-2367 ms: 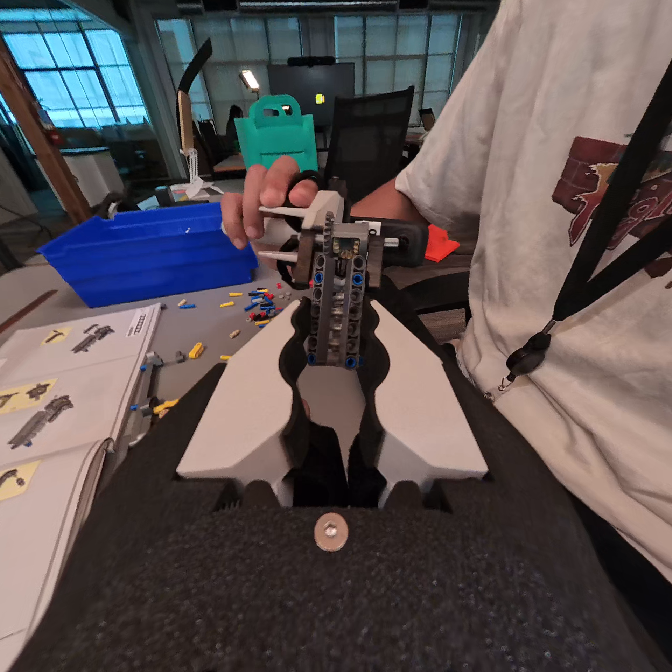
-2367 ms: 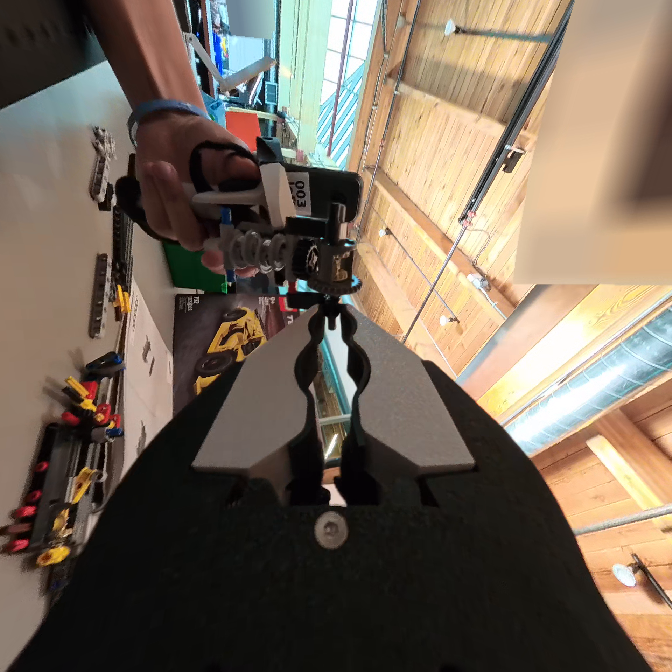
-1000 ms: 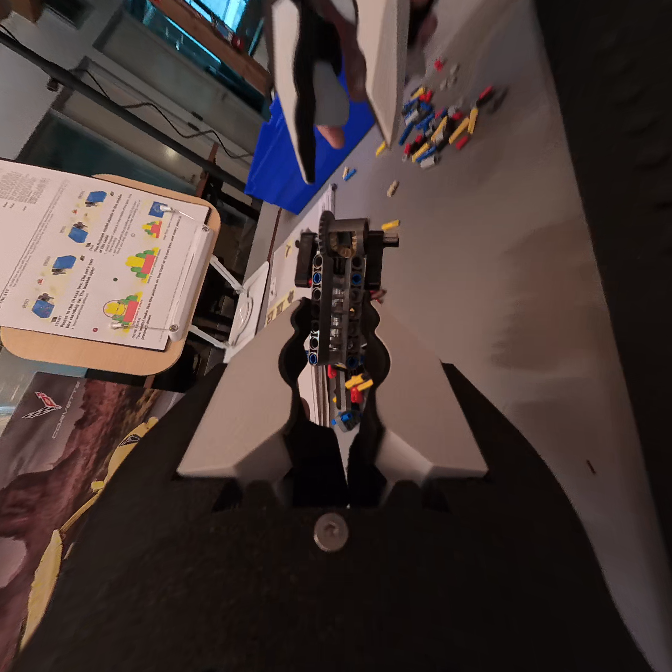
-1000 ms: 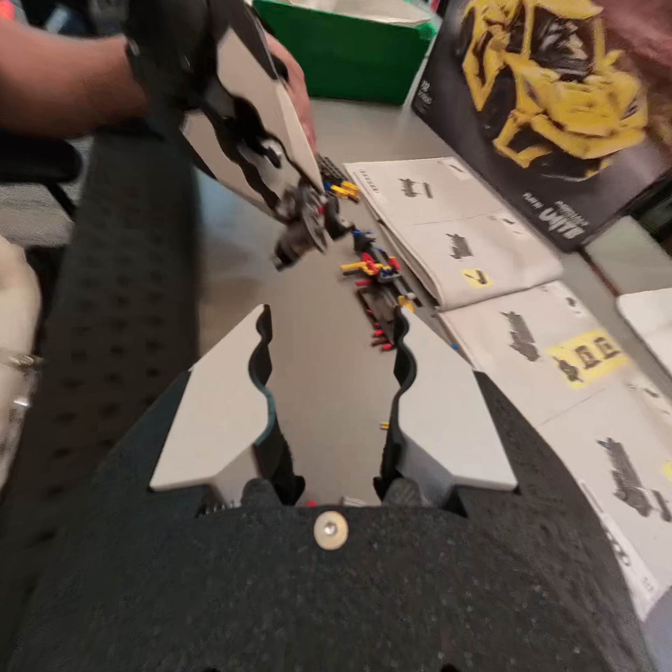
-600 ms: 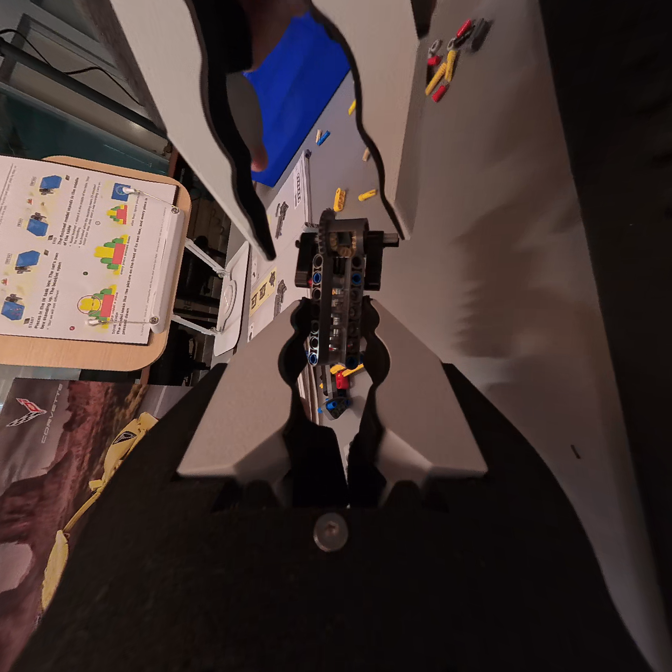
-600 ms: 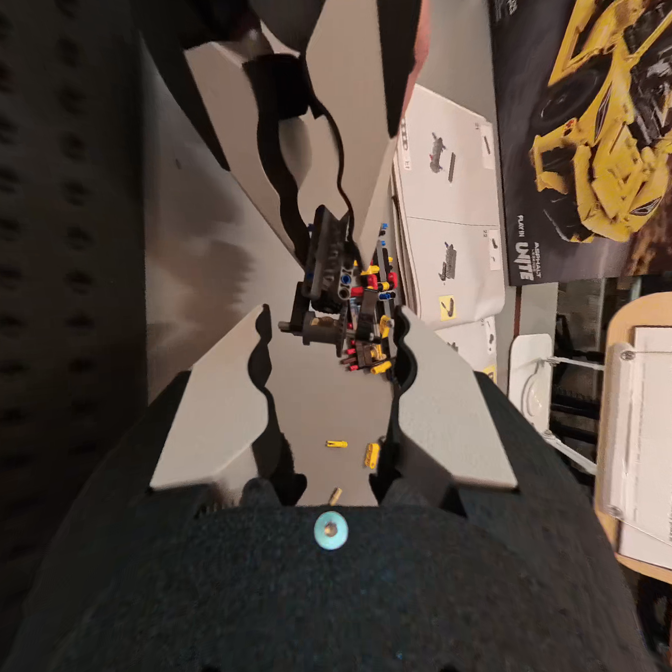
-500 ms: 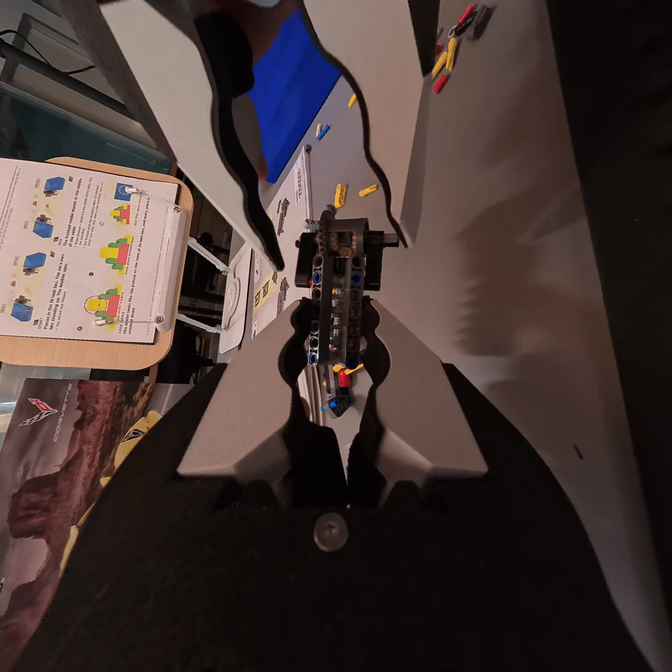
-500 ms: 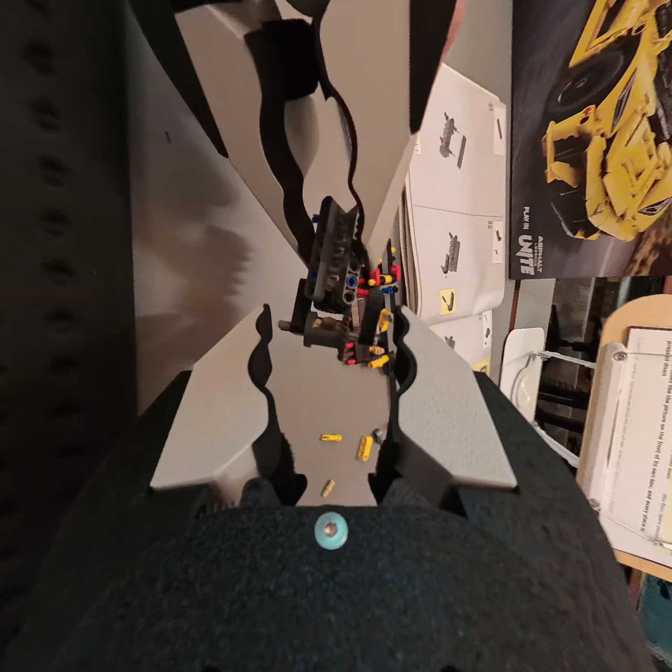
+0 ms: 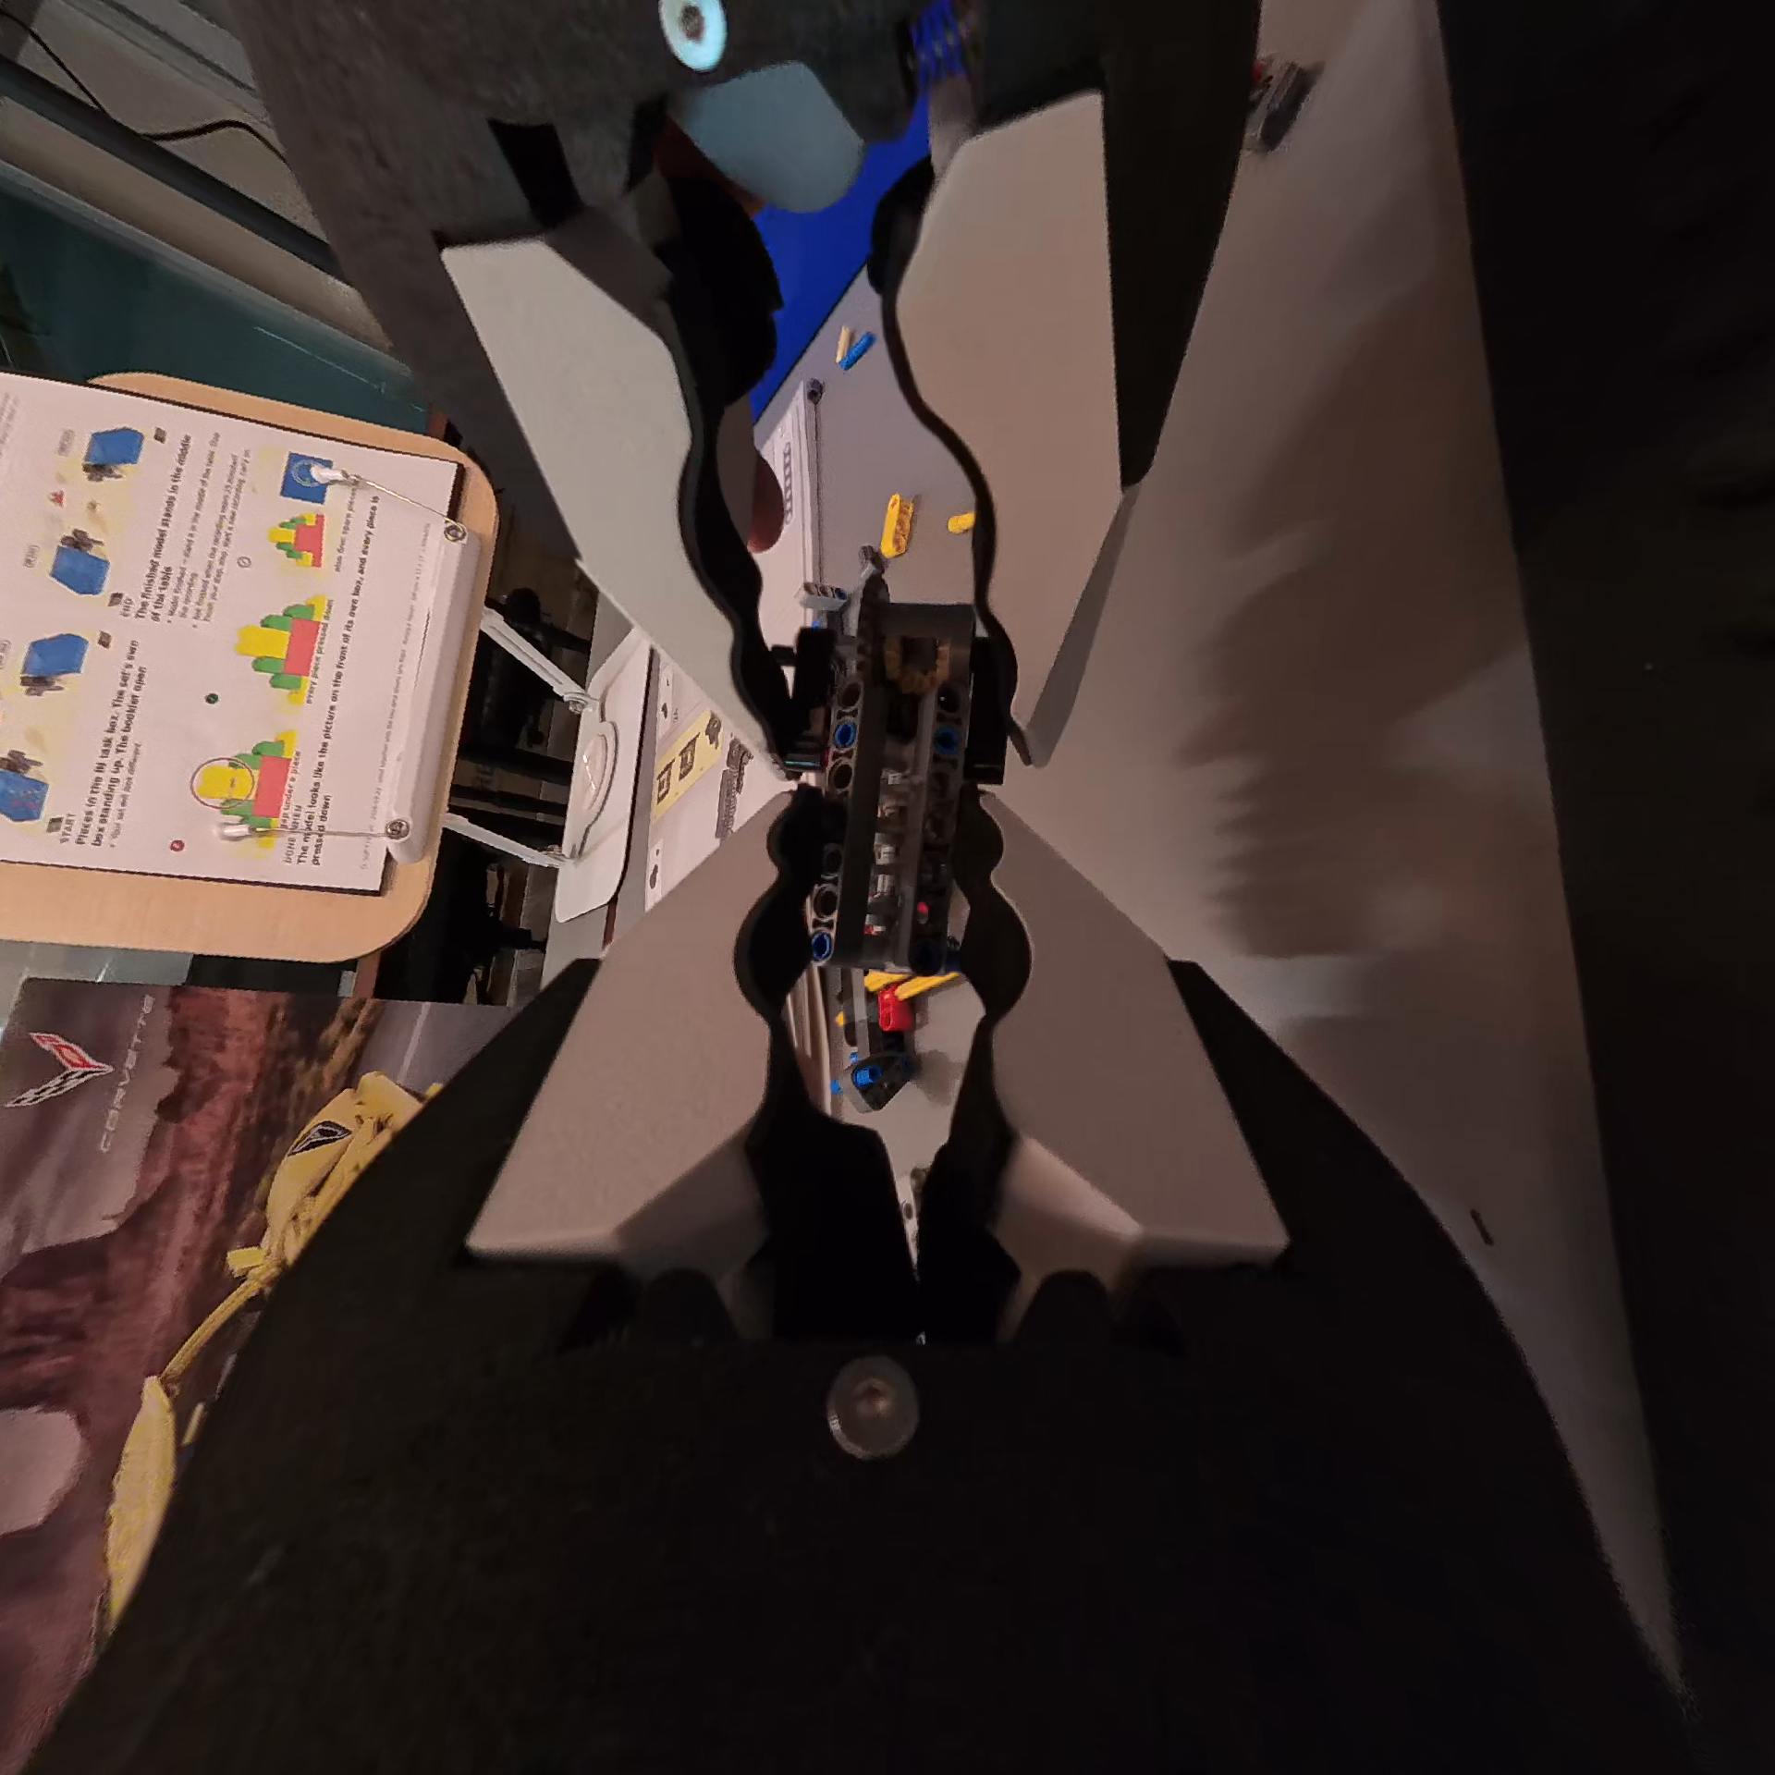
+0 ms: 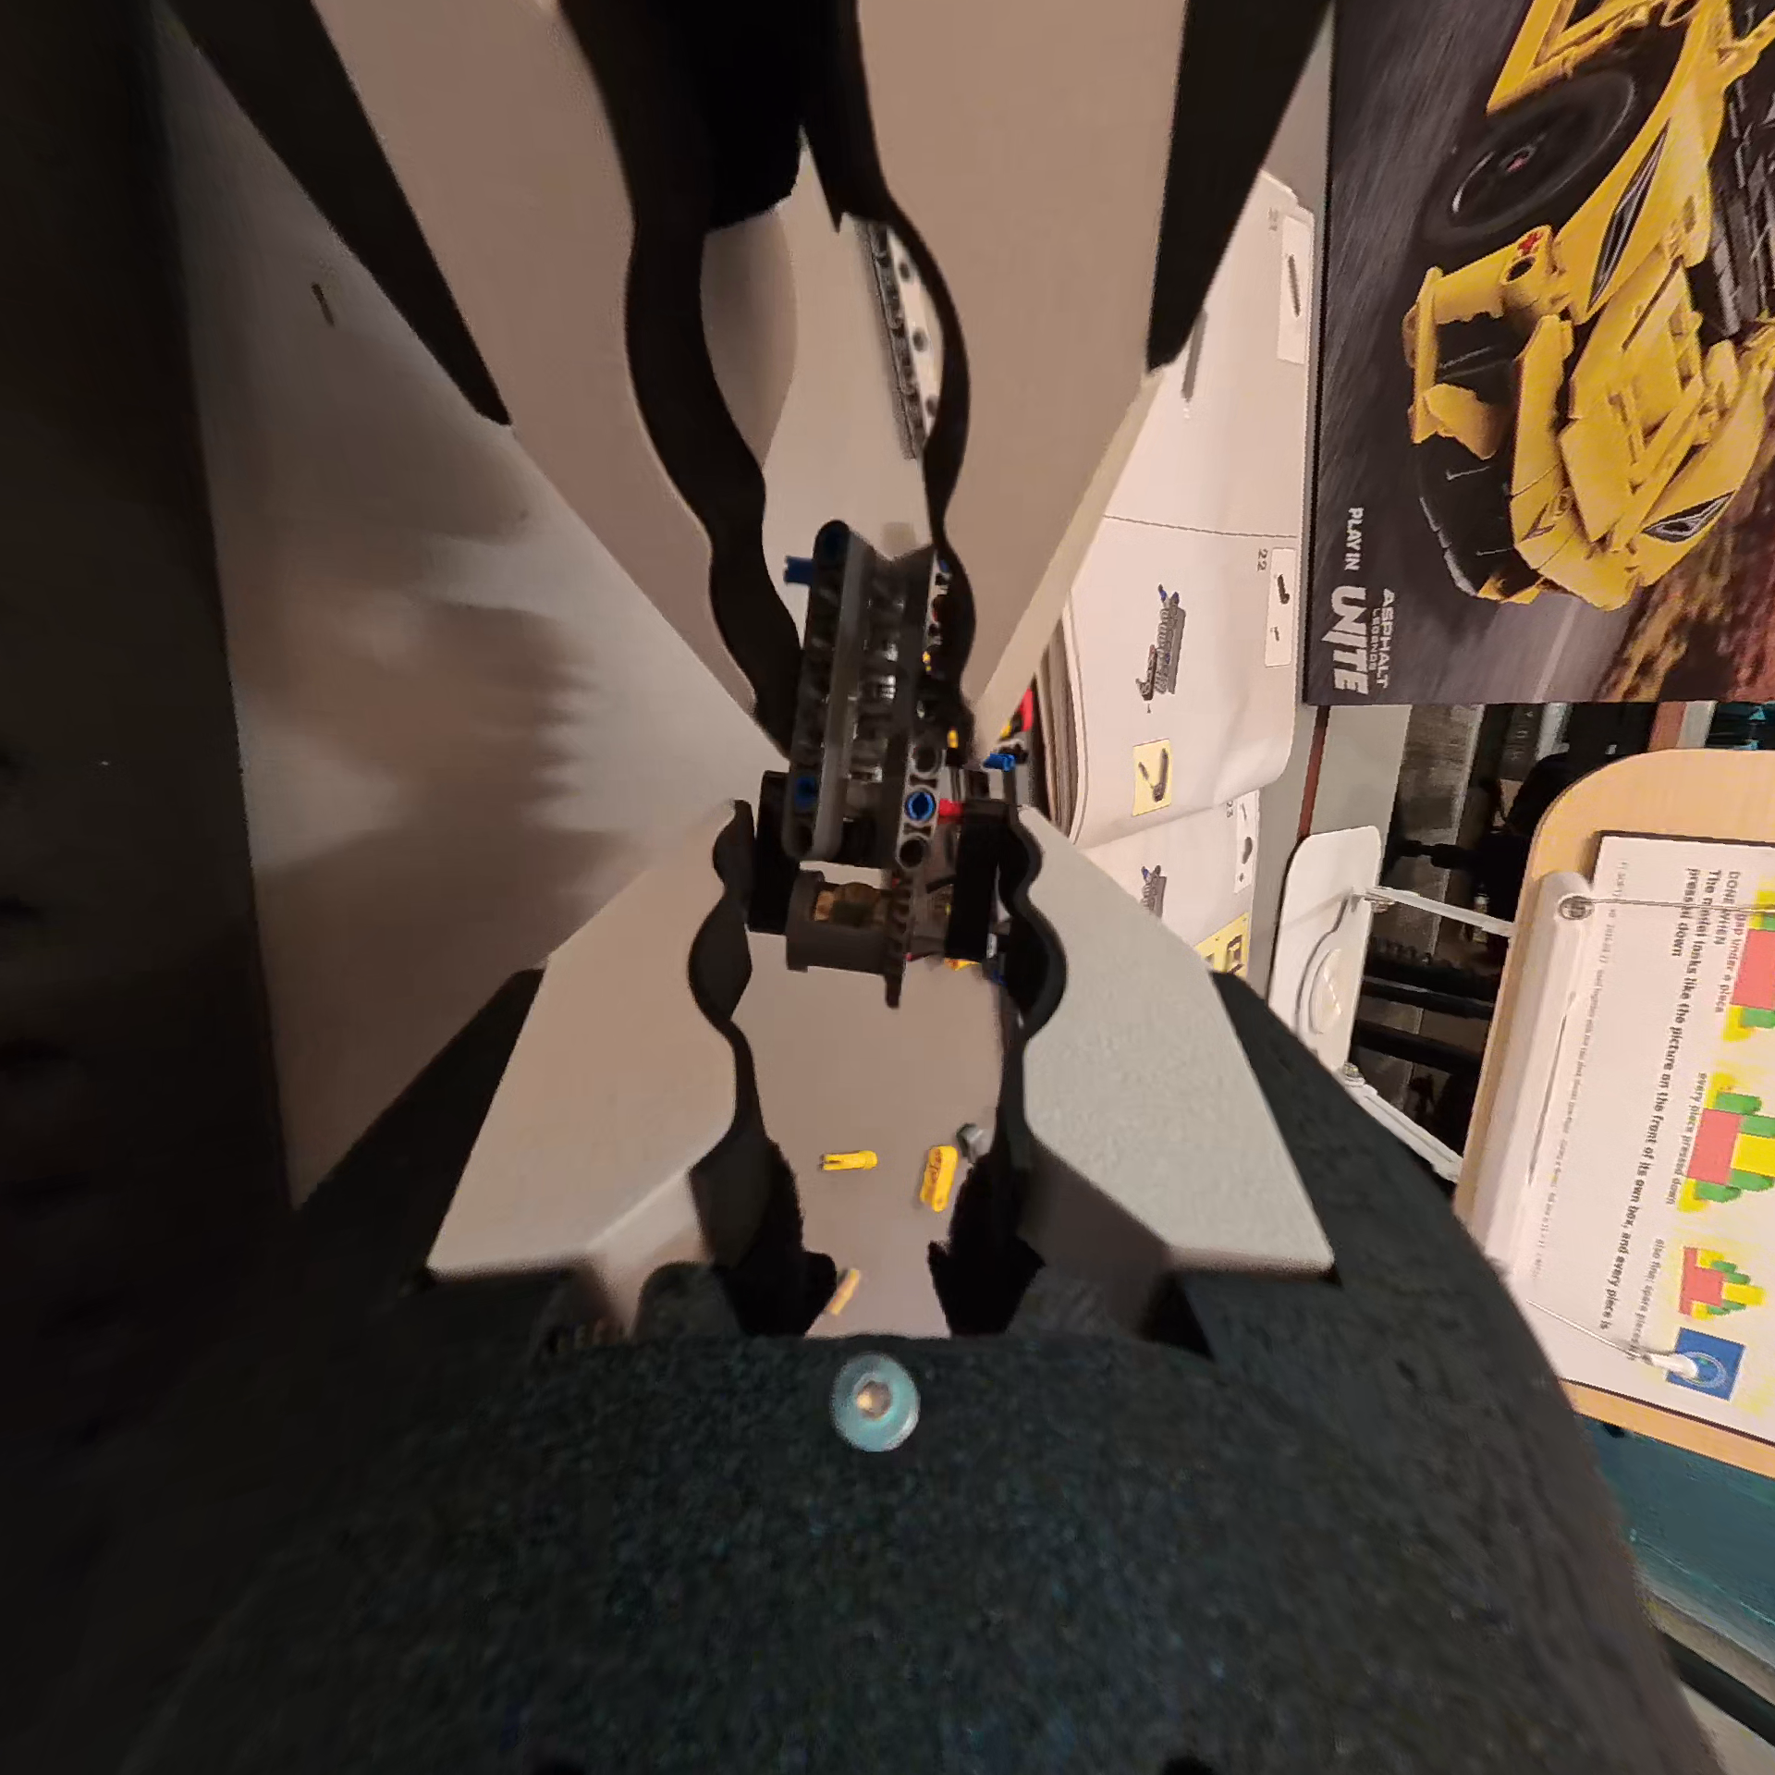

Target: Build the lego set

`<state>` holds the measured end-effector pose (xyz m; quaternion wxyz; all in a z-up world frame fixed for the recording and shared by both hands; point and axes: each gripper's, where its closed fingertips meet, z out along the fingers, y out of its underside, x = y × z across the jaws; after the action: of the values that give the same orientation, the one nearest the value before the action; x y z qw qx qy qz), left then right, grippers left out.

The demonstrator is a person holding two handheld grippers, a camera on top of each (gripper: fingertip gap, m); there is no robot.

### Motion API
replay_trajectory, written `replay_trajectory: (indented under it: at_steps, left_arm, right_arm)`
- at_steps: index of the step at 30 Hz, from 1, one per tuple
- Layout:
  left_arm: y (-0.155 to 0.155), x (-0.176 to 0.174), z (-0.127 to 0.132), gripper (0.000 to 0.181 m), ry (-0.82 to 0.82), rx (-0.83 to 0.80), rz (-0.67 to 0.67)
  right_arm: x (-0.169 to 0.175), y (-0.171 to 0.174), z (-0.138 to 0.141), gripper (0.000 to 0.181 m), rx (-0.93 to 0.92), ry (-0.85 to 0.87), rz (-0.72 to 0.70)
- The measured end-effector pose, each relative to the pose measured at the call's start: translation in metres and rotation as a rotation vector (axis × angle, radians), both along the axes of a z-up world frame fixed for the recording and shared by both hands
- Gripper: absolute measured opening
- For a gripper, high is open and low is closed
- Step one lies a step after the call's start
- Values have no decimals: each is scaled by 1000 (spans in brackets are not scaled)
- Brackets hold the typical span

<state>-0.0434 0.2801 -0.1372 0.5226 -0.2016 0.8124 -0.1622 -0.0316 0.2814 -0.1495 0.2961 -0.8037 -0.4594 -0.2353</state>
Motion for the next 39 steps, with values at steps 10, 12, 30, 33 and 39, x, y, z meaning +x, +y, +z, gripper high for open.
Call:
replay_trajectory:
  at_steps: [10, 12, 30, 33, 39]
  left_arm:
    - [-7, 1, -3, 25, -15, 97, -19]
    - [-7, 1, -2, 25, -25, 88, -14]
    - [-5, -1, 53, 70, 76, -952, -18]
    - [-8, -2, 59, 55, 128, -1152, -73]
    - [-12, -2, 41, 27, 181, -1077, -68]
  right_arm:
    - [0, -2, -6, 49, 8, 18, 90]
    - [0, -2, -4, 49, 31, 44, 101]
    - [12, 0, 38, 49, 492, 55, 104]
    - [6, -1, 45, 49, 557, 50, 121]
    - [3, -1, 39, 49, 590, 27, 137]
